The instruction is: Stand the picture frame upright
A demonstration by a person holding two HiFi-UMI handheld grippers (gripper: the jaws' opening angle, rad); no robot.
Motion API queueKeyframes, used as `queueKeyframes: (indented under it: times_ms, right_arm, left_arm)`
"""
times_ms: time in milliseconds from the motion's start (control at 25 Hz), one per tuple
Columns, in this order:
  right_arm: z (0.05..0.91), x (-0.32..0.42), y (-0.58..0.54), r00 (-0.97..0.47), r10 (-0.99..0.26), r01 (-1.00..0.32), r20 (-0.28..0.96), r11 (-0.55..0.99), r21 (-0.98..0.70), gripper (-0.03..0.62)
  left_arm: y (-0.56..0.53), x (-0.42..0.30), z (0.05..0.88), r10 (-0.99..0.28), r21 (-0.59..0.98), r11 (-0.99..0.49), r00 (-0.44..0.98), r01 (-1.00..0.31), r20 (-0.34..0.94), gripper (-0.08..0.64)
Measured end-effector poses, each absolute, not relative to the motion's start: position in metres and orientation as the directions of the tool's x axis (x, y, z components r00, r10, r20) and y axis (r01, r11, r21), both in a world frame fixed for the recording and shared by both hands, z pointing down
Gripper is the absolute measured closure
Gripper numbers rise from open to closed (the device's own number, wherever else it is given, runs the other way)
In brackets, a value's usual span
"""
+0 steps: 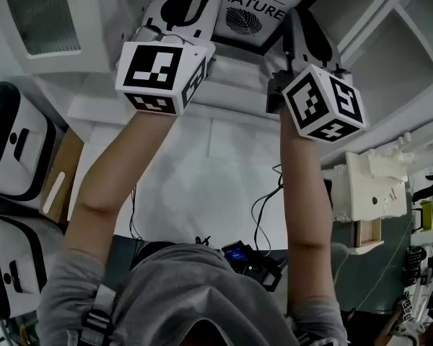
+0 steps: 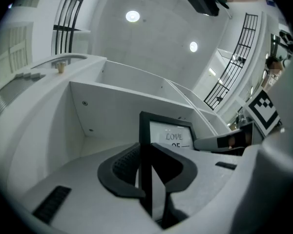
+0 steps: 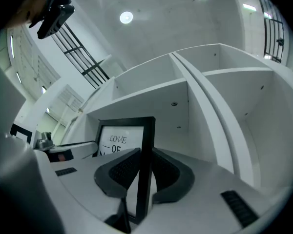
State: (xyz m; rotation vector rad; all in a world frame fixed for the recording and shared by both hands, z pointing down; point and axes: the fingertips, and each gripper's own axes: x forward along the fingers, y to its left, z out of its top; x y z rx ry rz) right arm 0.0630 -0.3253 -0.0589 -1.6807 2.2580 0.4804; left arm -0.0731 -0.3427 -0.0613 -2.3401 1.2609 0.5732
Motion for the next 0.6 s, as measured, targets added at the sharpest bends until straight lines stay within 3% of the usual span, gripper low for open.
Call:
queueKeyframes:
  times_ms: [600]
  right_arm:
    - [-0.055, 0.081, -0.417, -0.124, -0.931, -0.989, -0.345, 0.088, 0.117, 0.506]
  left_arm:
    - [-0.453, -0.048, -0.044, -0.736, -0.108, -0.561, 0.555, -0.82, -0.388, 0.489]
